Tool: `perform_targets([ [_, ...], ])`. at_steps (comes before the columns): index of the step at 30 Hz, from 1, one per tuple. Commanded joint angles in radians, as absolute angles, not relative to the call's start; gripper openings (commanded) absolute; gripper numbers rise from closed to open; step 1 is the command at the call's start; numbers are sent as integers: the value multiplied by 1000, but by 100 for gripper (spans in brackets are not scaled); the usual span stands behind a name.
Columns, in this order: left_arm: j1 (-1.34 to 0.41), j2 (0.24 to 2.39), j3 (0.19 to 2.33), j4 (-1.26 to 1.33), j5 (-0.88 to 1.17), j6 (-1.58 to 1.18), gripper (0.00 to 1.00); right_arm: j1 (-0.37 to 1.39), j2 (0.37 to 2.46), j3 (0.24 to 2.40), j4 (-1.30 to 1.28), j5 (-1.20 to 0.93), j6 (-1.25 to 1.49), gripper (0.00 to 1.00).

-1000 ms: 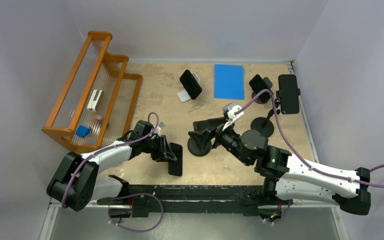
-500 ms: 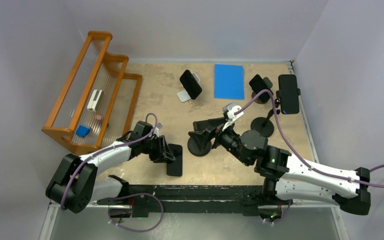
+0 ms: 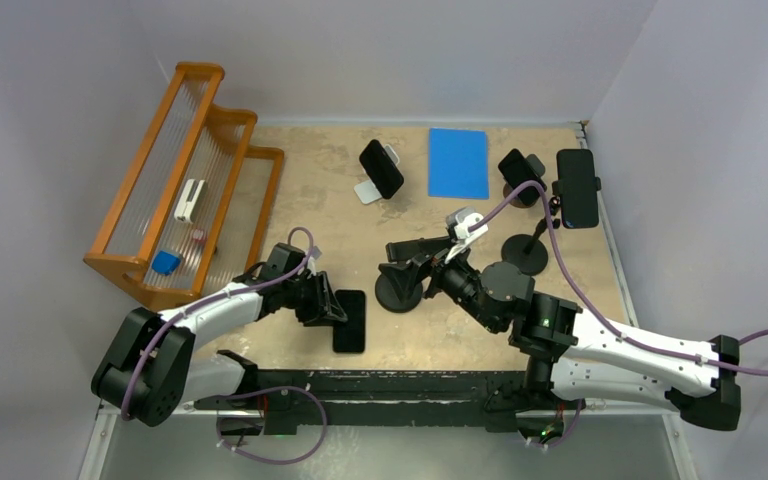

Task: Remove the phone from the phone stand
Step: Place the phone at the center of the board, then pick up the phone stand at the center of the board.

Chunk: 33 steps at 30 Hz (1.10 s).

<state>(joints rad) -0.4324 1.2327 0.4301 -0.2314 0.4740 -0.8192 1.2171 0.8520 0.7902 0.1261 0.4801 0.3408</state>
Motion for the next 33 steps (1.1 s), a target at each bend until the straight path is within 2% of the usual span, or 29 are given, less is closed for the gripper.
perform_targets([
  [1,-433,1216,459,-230,463,-819,35,1221,831,788,171,504,352,99],
  [13,-432,1158,482,-263,464,-820,36,1221,833,779,166,522,358,99],
  [23,-436,1039,630,-291,589,-762,37,1221,853,772,184,588,395,99],
  [29,-436,1014,748,-288,622,-615,37,1221,864,781,115,680,471,99],
  [33,-436,985,810,-268,567,-480,36,1221,866,777,80,705,507,99],
])
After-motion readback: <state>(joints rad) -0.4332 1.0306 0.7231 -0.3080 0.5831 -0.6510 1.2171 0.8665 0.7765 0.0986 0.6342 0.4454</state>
